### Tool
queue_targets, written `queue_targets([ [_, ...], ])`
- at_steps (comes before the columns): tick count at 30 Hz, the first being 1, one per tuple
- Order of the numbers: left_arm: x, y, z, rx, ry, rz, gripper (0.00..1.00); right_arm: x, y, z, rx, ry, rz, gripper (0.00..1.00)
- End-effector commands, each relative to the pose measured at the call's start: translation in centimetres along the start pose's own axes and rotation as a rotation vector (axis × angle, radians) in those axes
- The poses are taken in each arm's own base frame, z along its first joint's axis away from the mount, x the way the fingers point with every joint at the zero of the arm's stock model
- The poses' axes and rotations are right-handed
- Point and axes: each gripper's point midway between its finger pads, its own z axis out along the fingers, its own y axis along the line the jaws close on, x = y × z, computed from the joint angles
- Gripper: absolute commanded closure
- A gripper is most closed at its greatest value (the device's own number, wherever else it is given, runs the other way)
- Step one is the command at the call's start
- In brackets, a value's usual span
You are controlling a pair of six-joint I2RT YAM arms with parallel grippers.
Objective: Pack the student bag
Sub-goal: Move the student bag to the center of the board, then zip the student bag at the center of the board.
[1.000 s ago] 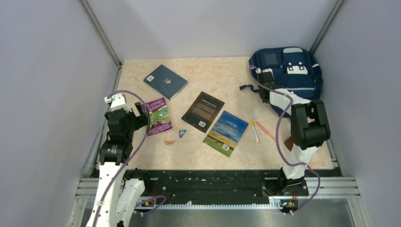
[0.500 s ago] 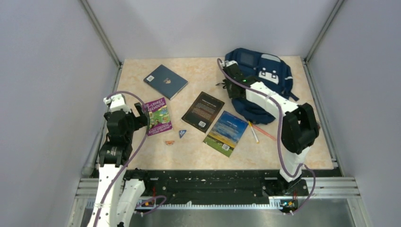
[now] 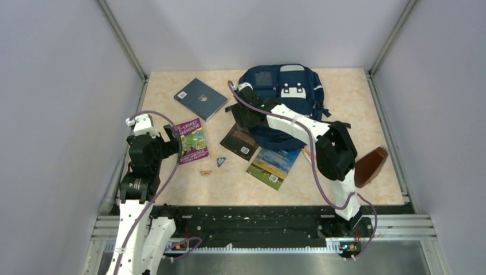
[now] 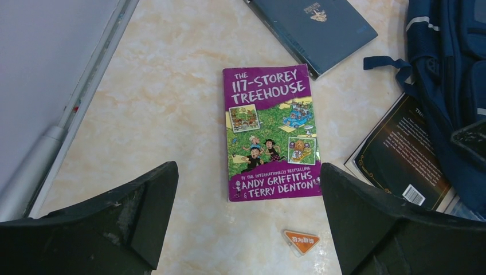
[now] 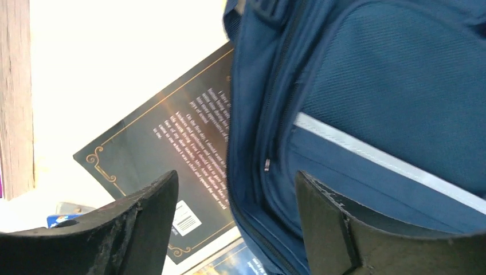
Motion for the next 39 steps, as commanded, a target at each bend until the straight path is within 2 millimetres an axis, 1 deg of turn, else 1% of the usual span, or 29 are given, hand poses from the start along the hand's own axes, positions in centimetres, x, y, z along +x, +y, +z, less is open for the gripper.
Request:
queue_targets([
  [1,-2.1,-1.1,-0.5,0.063,-0.068,0.004,0.02,-5.9,-3.1,-6.1,0.074,-0.213,0.051,0.23],
  [2,-2.1,-1.2,-0.5,0.071,-0.071,0.006,0.02,-5.9,-4.1,-7.3,0.100,-0.232,0.057,0.21],
  [4,-2.1,-1.5,-0.5,0.087,-0.073,0.011,0.02,-5.2,-6.0,-8.7,0.141,-0.241,0.077,0.18],
  [6,-2.1,-1.6,-0.5,0.095,-0.072,0.015,0.02,-4.0,-8.2,-9.5,0.163,-0.235,0.123,0.18],
  [9,-2.0,-1.7,-0.5,0.098,-0.069,0.019,0.02,-1.6,-12.0,-10.1,0.176,-0.224,0.216,0.18],
  [11,-2.0,-1.7,-0.5,0.098,-0.069,0.020,0.02,-0.1,-14.5,-10.2,0.168,-0.228,0.291,0.18],
  [13,-2.0,-1.6,-0.4,0.096,-0.069,0.023,0.02,2.3,-17.6,-10.0,0.158,-0.210,0.390,0.18],
  [14,-2.0,-1.6,-0.4,0.096,-0.069,0.024,0.03,2.8,-19.1,-10.0,0.162,-0.214,0.435,0.18],
  [15,-1.9,-1.6,-0.4,0.096,-0.068,0.025,0.02,4.2,-20.3,-9.6,0.161,-0.199,0.474,0.19],
  [18,-1.9,-1.5,-0.4,0.092,-0.070,0.028,0.03,6.1,-22.6,-9.6,0.158,-0.207,0.559,0.19],
  [20,-1.9,-1.5,-0.4,0.089,-0.071,0.029,0.03,6.8,-23.7,-9.3,0.164,-0.215,0.606,0.20],
  [24,-1.9,-1.3,-0.4,0.081,-0.071,0.032,0.03,8.1,-24.4,-7.7,0.103,-0.222,0.707,0.23],
  [27,-2.0,-1.3,-0.4,0.078,-0.073,0.032,0.03,8.8,-24.0,-6.3,0.060,-0.220,0.756,0.25],
  [32,-1.9,-1.2,-0.3,0.076,-0.072,0.032,0.03,9.2,-23.1,-4.4,-0.002,-0.207,0.796,0.32],
  [37,-2.0,-1.2,-0.4,0.074,-0.074,0.032,0.03,10.2,-23.1,-3.2,0.014,-0.174,0.820,0.37],
  [39,-2.0,-1.2,-0.3,0.072,-0.074,0.032,0.03,10.7,-23.6,-3.2,0.050,-0.171,0.826,0.38],
])
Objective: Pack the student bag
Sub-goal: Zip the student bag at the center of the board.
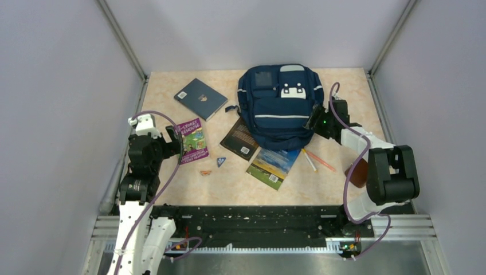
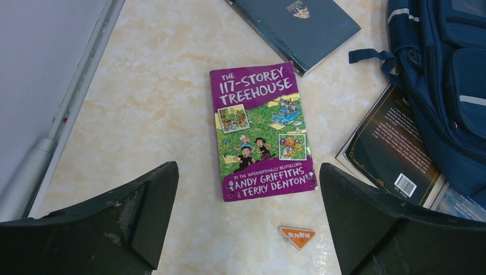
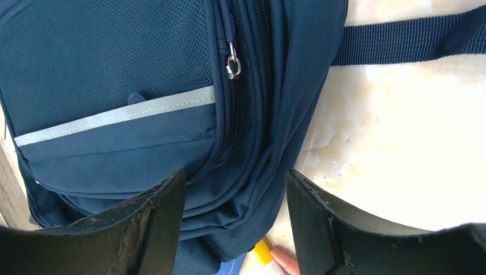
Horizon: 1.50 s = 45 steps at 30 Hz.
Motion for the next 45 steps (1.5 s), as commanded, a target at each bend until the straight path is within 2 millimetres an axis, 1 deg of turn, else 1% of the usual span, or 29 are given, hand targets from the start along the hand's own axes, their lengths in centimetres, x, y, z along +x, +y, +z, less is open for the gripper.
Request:
queue_targets([
  [1,-2.0,-0.1,-0.1,0.002,-0.075,0.002,0.03,-0.9,-0.4,0.4,0.009,-0.053,0.030,0.38],
  [3,-2.0,-0.1,-0.1,0.004,-0.075,0.001,0.03,-1.0,-0.3,0.6,-0.007,-0.068,0.031,0.38],
  [5,-2.0,-0.1,-0.1,0.004,-0.076,0.001,0.03,-0.5,0.0,0.9,-0.028,-0.057,0.037,0.39],
  [9,-2.0,-0.1,-0.1,0.003,-0.075,0.001,0.03,0.0,0.2,1.4,-0.052,-0.041,0.053,0.46],
  [12,-2.0,-0.1,-0.1,0.003,-0.077,0.001,0.03,-0.2,0.5,1.4,-0.066,-0.048,0.057,0.51],
  [14,-2.1,-0.1,-0.1,0.003,-0.079,0.000,0.03,-0.3,0.7,1.3,-0.075,-0.054,0.055,0.58],
  [15,-2.0,-0.1,-0.1,0.003,-0.077,0.001,0.03,-0.4,0.8,1.2,-0.080,-0.058,0.054,0.63],
  [17,-2.1,-0.1,-0.1,0.003,-0.078,0.000,0.03,-0.8,1.2,0.9,-0.095,-0.070,0.051,0.77],
  [19,-2.0,-0.2,-0.1,0.010,-0.074,0.005,0.04,-1.5,2.0,0.4,-0.126,-0.087,0.040,0.93],
  [20,-2.1,-0.5,-0.2,0.025,-0.076,0.006,0.04,-1.9,2.5,0.2,-0.142,-0.092,0.032,0.99],
  [21,-2.2,-0.7,-0.3,0.037,-0.081,0.007,0.05,-2.2,2.9,-0.1,-0.158,-0.095,0.020,1.00],
  [25,-2.4,-0.8,-0.4,0.046,-0.099,0.010,0.06,-3.9,5.1,-1.6,-0.228,-0.113,-0.020,1.00],
  [27,-2.4,-1.3,-0.3,0.075,-0.096,0.010,0.08,-4.8,6.4,-2.6,-0.272,-0.124,-0.034,1.00],
  [29,-2.4,-2.6,-0.1,0.142,-0.083,0.010,0.09,-5.6,7.9,-3.8,-0.327,-0.134,-0.046,1.00],
  [31,-2.5,-4.4,0.1,0.229,-0.068,0.009,0.11,-6.2,9.5,-5.0,-0.375,-0.146,-0.061,1.00],
  [34,-3.1,-7.7,-0.3,0.386,-0.051,0.009,0.11,-6.6,12.0,-6.8,-0.403,-0.168,-0.113,1.00],
  [35,-3.6,-8.8,-0.6,0.431,-0.055,0.011,0.11,-6.7,13.1,-7.6,-0.419,-0.184,-0.131,1.00],
  [37,-4.2,-11.1,-1.1,0.511,-0.071,0.040,0.11,-5.8,15.5,-8.8,-0.460,-0.192,-0.163,1.00],
  [40,-4.9,-14.8,-1.7,0.598,-0.095,0.125,0.11,-4.1,18.0,-10.1,-0.511,-0.191,-0.175,1.00],
  [42,-4.7,-17.4,-1.9,0.668,-0.076,0.169,0.11,-3.1,19.9,-11.1,-0.556,-0.200,-0.172,1.00],
  [45,-3.6,-21.0,-1.7,0.760,-0.025,0.233,0.11,-1.6,22.4,-12.2,-0.624,-0.203,-0.154,1.00],
])
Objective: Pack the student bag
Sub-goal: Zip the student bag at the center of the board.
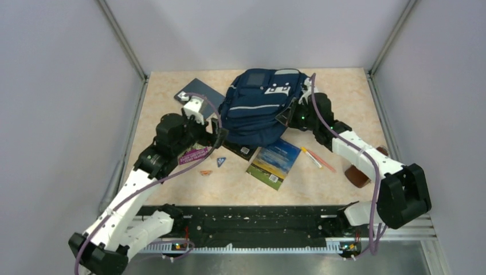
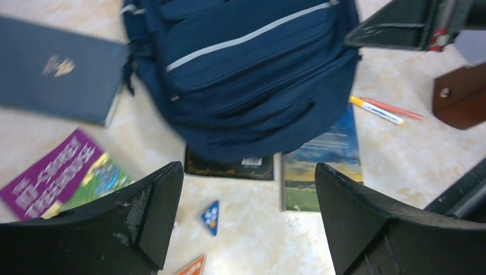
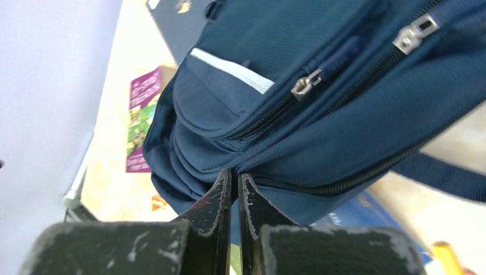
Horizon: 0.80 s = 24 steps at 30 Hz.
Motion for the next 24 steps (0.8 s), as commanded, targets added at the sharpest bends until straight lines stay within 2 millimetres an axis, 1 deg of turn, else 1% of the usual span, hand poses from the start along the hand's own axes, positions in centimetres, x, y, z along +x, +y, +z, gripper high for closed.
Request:
queue_targets([
  [1,-3.5,-4.6,2.9,0.147,-0.051,0.123,0.10,-3.4,7.9,-1.7,-0.212,-0.160,0.000,1.00],
  [3,-2.9,-6.1,4.5,0.178,-0.013,0.181,0.10,-2.8,9.3,-1.8,-0.252,-0.156,0.011,1.00],
  [5,-2.2,-7.5,5.8,0.202,0.017,0.235,0.08,-2.3,10.1,-1.8,-0.272,-0.149,0.012,1.00],
  [7,-1.4,-8.6,6.8,0.229,0.034,0.314,0.05,-1.8,10.5,-1.8,-0.282,-0.140,0.014,1.00],
  [9,-1.0,-9.1,7.7,0.239,0.035,0.373,0.04,-1.5,10.6,-1.9,-0.289,-0.133,0.016,1.00],
  [13,-0.6,-9.4,8.9,0.229,0.038,0.429,0.03,-1.1,10.4,-2.3,-0.290,-0.127,0.004,1.00],
  [16,-0.5,-9.0,9.5,0.210,0.053,0.459,0.02,-1.1,10.3,-2.6,-0.288,-0.129,-0.006,1.00],
  [20,0.6,-8.5,10.8,0.196,0.086,0.498,0.02,-1.0,10.5,-3.0,-0.301,-0.125,-0.011,1.00],
  [24,1.1,-8.2,12.2,0.173,0.103,0.493,0.02,-0.8,10.7,-3.3,-0.315,-0.121,-0.010,1.00],
])
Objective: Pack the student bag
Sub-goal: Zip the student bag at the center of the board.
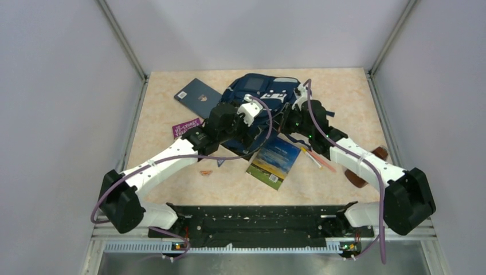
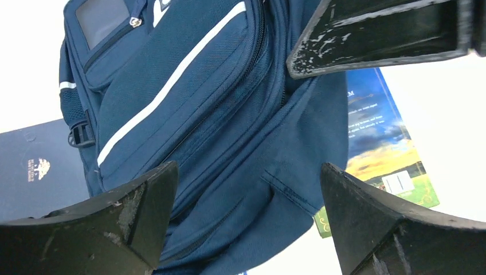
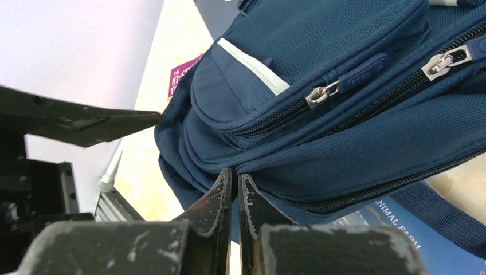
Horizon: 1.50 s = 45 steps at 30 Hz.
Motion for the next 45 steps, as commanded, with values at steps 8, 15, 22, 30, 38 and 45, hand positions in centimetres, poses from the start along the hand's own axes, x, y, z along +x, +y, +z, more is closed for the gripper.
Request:
queue_targets([
  [8,-1.4,0.3,3.0,-0.008,-0.032,-0.011,0.18,-3.6,5.5,-2.3,-0.188,-0.121,-0.053,1.00],
  [15,-1.9,0.6,3.5,-0.029,-0.033,-0.086,0.93,-4.0,5.0,-3.0,-0.151,-0.140,-0.076,1.00],
  [22,-3.5,3.7,1.2,-0.163,-0.008,-0.192,1.00,-6.0,2.5,-4.6,0.032,-0.198,-0.175,0.35],
  [30,-4.9,5.0,-0.9,-0.072,-0.044,-0.373,1.00,-7.8,-0.5,-8.8,0.122,-0.254,-0.229,0.19],
  [38,-4.3,5.7,-2.0,-0.047,-0.067,-0.405,1.00,-7.7,-2.7,-10.3,0.002,-0.257,-0.300,0.15],
  [45,-4.3,5.7,-2.1,-0.041,-0.065,-0.396,1.00,-8.0,-4.8,-9.2,-0.091,-0.251,-0.317,0.22],
])
